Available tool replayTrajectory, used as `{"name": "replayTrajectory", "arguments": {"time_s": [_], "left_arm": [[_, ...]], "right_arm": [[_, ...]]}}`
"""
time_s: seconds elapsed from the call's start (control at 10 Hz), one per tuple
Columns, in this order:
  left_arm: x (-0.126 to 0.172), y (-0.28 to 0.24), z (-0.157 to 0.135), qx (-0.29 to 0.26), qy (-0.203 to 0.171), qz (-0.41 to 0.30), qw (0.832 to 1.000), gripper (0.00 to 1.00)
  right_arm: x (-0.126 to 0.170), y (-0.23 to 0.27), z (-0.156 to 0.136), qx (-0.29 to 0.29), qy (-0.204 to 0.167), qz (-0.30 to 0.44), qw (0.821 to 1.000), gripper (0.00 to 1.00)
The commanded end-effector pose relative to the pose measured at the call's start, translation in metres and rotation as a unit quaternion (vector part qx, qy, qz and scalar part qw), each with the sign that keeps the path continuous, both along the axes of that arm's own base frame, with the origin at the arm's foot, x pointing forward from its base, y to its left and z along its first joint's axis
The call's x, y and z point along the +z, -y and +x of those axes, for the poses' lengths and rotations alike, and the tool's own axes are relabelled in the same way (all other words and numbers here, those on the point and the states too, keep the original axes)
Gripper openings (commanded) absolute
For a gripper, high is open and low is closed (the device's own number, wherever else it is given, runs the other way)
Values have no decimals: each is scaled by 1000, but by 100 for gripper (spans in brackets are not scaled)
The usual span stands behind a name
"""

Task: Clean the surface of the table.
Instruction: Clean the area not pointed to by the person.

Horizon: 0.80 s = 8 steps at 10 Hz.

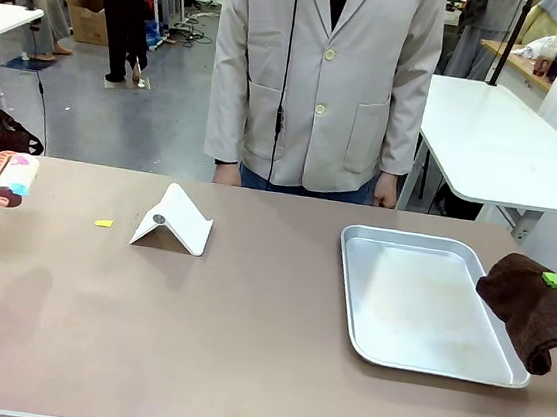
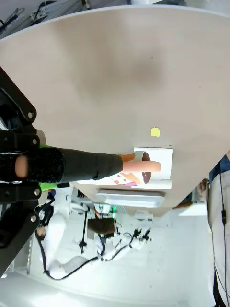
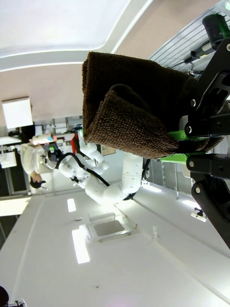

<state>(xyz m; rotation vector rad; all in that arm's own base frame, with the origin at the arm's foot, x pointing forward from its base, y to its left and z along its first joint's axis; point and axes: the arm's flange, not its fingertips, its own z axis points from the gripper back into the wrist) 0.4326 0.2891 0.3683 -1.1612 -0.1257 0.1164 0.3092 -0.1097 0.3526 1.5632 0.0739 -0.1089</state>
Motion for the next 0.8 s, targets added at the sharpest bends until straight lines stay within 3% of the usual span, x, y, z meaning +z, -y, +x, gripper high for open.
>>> {"name": "replayTrajectory", "arguments": {"time_s": [0.0, 0.1, 0.2, 0.6, 0.7], "left_arm": [[-4, -17, 4, -5, 17, -26, 999, 6], [-1, -22, 0, -6, 20, -38, 999, 6], [-11, -11, 0, 1, -1, -13, 1000, 6], [-11, -11, 0, 1, -1, -13, 1000, 6], [-15, -16, 3, -2, -1, -16, 1000, 22]], "right_arm": [[5, 1, 2, 5, 7, 4, 1000, 11], [5, 1, 2, 5, 7, 4, 1000, 11], [5, 1, 2, 5, 7, 4, 1000, 11], [5, 1, 2, 5, 7, 4, 1000, 11], [5, 1, 2, 5, 7, 4, 1000, 11]]}}
